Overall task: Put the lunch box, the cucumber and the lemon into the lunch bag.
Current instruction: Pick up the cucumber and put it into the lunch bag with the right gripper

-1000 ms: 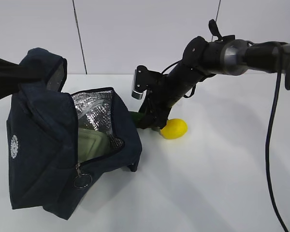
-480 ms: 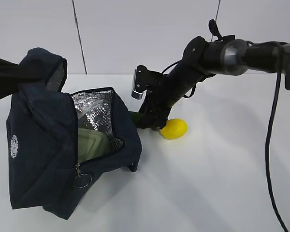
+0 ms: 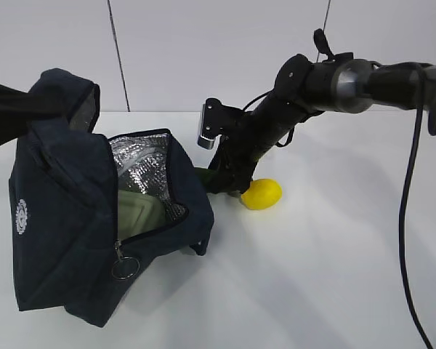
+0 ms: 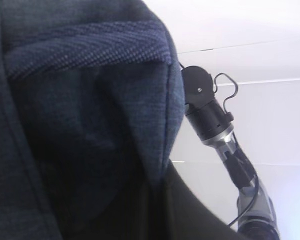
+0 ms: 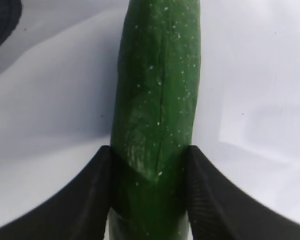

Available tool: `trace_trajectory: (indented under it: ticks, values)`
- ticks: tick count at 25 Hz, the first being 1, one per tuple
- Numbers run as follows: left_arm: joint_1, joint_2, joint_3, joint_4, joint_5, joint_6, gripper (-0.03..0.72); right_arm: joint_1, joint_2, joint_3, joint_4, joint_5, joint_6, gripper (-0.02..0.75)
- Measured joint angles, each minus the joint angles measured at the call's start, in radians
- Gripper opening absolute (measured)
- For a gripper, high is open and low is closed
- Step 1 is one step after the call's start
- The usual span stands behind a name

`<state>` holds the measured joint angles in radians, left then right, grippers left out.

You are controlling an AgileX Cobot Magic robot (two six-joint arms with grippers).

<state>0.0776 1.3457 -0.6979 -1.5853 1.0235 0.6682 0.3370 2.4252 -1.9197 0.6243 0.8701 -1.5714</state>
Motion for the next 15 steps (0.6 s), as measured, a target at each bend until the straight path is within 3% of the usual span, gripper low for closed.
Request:
trace_trajectory:
  ticks: [11, 15]
  values:
    - [0.000, 0.000, 0.000, -0.018, 0.001, 0.000, -0.007, -0.002, 0.000, -0.128, -0.009, 0.033, 0.061, 0.331]
    - [0.000, 0.000, 0.000, -0.018, 0.001, 0.000, -0.007, -0.008, 0.000, -0.175, -0.109, 0.078, 0.137, 0.331]
